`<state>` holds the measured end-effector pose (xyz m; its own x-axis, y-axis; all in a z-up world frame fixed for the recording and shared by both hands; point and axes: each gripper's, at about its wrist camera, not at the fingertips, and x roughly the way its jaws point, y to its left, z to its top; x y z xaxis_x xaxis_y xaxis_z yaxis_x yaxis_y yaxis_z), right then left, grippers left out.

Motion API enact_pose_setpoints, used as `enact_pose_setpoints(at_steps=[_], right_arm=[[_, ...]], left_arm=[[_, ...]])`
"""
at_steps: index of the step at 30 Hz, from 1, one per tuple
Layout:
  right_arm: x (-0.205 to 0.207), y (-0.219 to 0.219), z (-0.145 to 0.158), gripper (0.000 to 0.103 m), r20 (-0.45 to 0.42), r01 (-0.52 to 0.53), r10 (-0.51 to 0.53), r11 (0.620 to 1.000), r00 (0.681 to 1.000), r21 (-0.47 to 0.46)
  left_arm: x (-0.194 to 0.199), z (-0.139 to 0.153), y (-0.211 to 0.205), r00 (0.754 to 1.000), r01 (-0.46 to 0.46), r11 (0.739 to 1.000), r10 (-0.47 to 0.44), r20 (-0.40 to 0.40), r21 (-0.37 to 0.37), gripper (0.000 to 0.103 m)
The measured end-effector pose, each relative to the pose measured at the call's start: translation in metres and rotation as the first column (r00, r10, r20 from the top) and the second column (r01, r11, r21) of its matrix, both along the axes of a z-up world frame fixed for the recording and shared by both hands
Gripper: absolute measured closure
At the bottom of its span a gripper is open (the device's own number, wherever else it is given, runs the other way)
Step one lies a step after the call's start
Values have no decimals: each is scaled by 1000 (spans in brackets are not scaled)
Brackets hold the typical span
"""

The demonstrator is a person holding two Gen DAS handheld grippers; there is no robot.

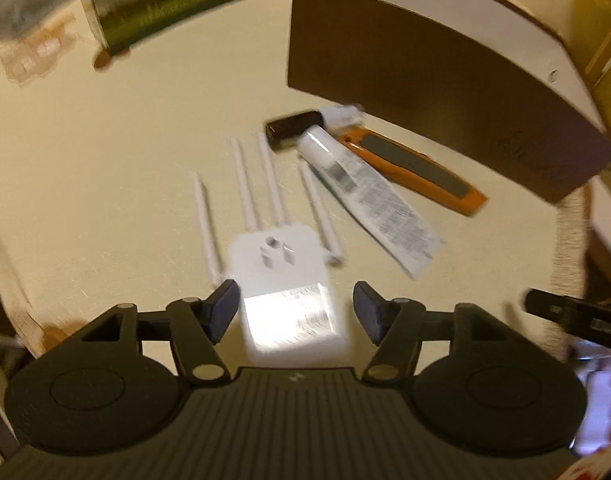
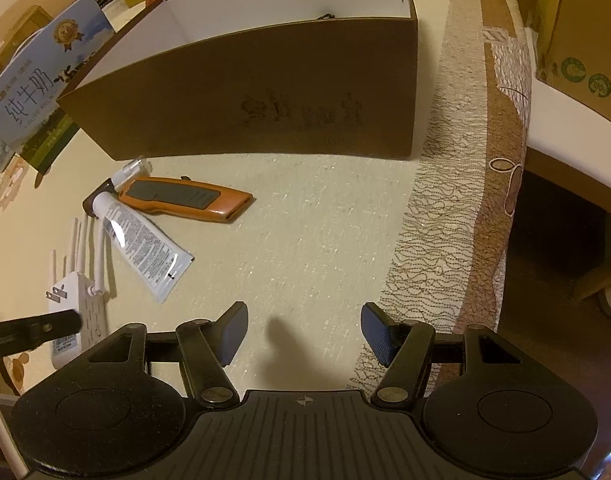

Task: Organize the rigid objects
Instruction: 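Lower the left tool onto the white wireless repeater and close on it, then lift the repeater with left tool while right tool grasps the white tube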

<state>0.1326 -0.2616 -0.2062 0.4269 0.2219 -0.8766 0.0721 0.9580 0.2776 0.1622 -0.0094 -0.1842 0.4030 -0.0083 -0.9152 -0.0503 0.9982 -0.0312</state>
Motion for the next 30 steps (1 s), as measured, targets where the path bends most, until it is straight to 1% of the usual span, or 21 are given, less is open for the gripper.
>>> enact_pose_setpoints(at_steps=[1,2,3,4,5,9,12,14,17,20,22,25,27,30], right_arm=[[0,0,0,43,0,-3,3,1000,1000,0],[0,0,-1,43,0,-8,8,1000,1000,0],[0,1,-1,43,0,-12,12,1000,1000,0],[0,2,-2,43,1,-18,18,1000,1000,1],[1,3,-2,43,4,-25,25,1000,1000,3],[4,13,0,43,32,-74,73,997,997,12],[7,27,2,43,65,-140,139,990,988,14],[9,39,3,43,90,-204,202,979,975,14],[12,58,2,43,121,-292,289,956,950,8],[20,79,-1,43,150,-373,369,928,917,-3],[30,93,-6,43,162,-407,404,913,900,-21],[50,109,-17,43,156,-433,433,901,888,-36],[60,120,-23,43,146,-456,461,887,875,-67],[65,135,-29,43,162,-506,525,850,836,-143]], left_arm=[[1,-2,1,1000,3,1000,-3,-2,6,45],[2,-4,4,1000,-3,1000,3,-2,4,43],[3,-6,7,1000,-7,1000,7,-4,-9,43],[4,-7,10,1000,-10,1000,10,-5,-17,44],[4,-7,11,1000,-10,1000,10,-1,-16,47],[0,-5,17,1000,1,1000,-1,22,27,51],[-4,-5,27,999,-16,998,14,33,57,51],[-6,-5,39,998,-38,996,35,42,78,51],[-7,-5,59,996,-87,994,84,42,69,51],[-5,-5,70,994,-106,992,104,41,73,51],[-4,-5,73,994,-109,992,107,38,65,51],[-5,-5,72,994,-104,992,101,39,73,51],[-5,-6,72,994,-104,992,102,37,74,51],[-4,-8,73,994,-107,992,105,27,69,50]])
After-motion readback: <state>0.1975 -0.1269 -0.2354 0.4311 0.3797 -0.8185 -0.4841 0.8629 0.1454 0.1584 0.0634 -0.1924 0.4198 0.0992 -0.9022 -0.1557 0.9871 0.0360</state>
